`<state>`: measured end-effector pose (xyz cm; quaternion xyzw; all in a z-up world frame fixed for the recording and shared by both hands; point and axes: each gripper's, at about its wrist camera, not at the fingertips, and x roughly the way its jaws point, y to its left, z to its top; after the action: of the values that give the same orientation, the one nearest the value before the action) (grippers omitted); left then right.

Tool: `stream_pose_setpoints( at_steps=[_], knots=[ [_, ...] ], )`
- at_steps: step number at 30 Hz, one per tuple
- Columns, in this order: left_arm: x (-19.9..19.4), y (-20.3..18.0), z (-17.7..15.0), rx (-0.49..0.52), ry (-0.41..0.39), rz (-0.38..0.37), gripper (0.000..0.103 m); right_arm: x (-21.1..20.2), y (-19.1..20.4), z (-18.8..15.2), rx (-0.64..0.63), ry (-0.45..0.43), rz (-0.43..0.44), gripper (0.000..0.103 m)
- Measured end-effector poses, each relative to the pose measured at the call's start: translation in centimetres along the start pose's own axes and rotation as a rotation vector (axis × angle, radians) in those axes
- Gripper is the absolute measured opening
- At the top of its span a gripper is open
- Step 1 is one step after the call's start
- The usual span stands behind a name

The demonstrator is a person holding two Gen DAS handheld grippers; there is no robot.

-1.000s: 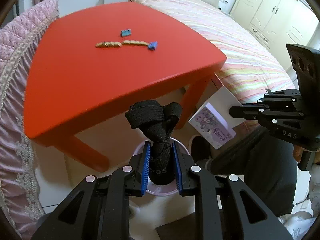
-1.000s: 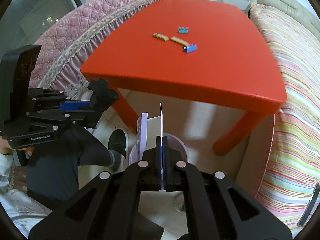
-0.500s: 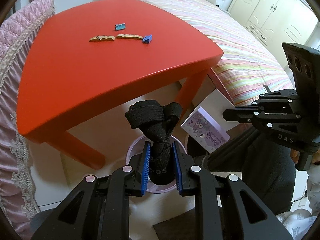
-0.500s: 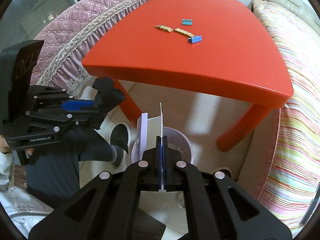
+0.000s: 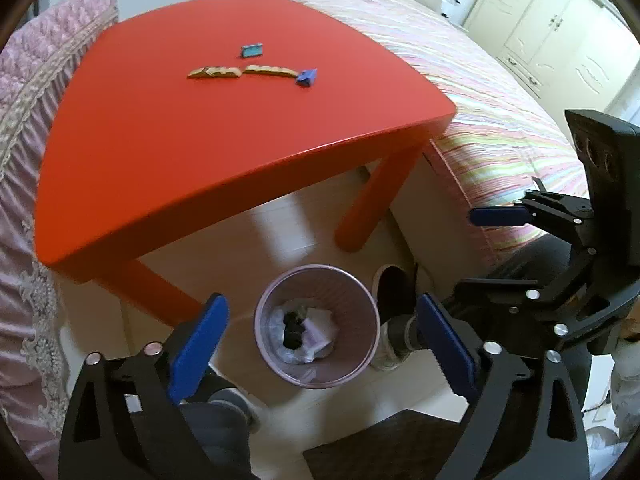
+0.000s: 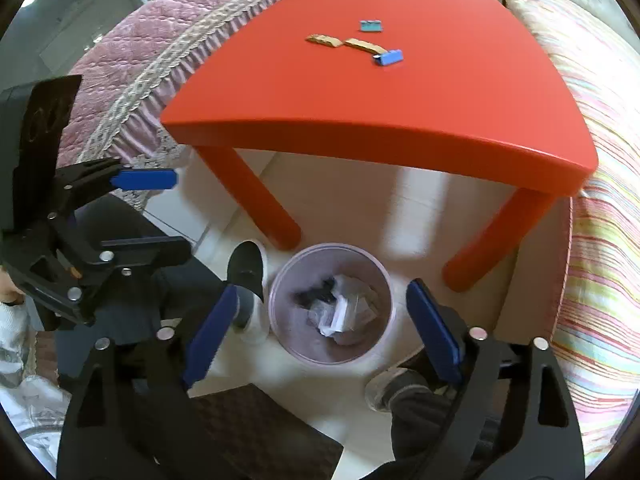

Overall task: Collect trash
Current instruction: 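Carry black socks and purple card over the wastebasket and open both grippers, then move both open grippers back over the table toward the clothespins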

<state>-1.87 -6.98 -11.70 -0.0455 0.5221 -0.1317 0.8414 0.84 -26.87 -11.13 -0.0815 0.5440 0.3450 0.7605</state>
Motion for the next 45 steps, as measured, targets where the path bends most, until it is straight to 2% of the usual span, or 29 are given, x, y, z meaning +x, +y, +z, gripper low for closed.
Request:
stream_pose_setpoints(
  at_steps=[9, 24, 31, 38, 45],
  knots=[
    [-0.6, 0.9, 0.0, -0.02, -0.015, 0.03, 0.095, -0.1, -0.3, 0.1, 0.022, -0.007, 0.003, 0.098],
    [-1.2, 1.3, 0.1, -0.033, -0.028, 0.035, 0.095, -0.6, -0.3, 0.2, 0.013, -0.01, 0.02, 0.098],
    [-1.7, 1.6, 0.5, -0.028, -0.045, 0.072, 0.095, -1.0, -0.3, 0.5, -0.002, -0.012, 0.024, 0.098],
    [-2.8, 2.5, 1.6, -0.023, -0.056, 0.082, 0.095, -2.6, -0.4, 2.3, -0.048, -0.036, 0.019, 0.098],
    [-3.6, 3.4, 3.9, 0.021, -0.051, 0.084, 0.095, -4.5, -0.5, 5.8, -0.133, -0.044, 0.003, 0.098]
  ],
)
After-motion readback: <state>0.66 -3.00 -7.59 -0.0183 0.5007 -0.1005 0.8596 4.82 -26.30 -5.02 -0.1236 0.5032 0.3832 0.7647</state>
